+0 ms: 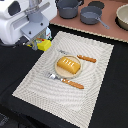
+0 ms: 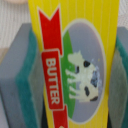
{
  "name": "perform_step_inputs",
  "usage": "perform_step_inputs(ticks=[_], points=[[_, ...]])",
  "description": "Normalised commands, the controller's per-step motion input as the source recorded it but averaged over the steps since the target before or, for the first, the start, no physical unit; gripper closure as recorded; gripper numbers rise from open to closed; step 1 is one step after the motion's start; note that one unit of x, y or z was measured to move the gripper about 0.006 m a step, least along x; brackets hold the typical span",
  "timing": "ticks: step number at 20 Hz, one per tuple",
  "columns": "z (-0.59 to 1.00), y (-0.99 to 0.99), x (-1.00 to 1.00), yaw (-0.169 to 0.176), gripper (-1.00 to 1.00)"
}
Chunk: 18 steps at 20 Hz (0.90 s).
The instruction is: Place the bread, butter, and milk from the table onto the serving area.
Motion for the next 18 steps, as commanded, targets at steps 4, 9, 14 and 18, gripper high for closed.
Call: perform_step_inputs(ticks=[4, 9, 14, 18], points=[[0.09, -0.59, 0.83, -0.056, 1.00], [0.03, -0.59, 0.83, -0.059, 1.00], [0.00, -0.57, 0.84, -0.063, 1.00], [-0.11, -0.49, 0.84, -0.061, 1.00]])
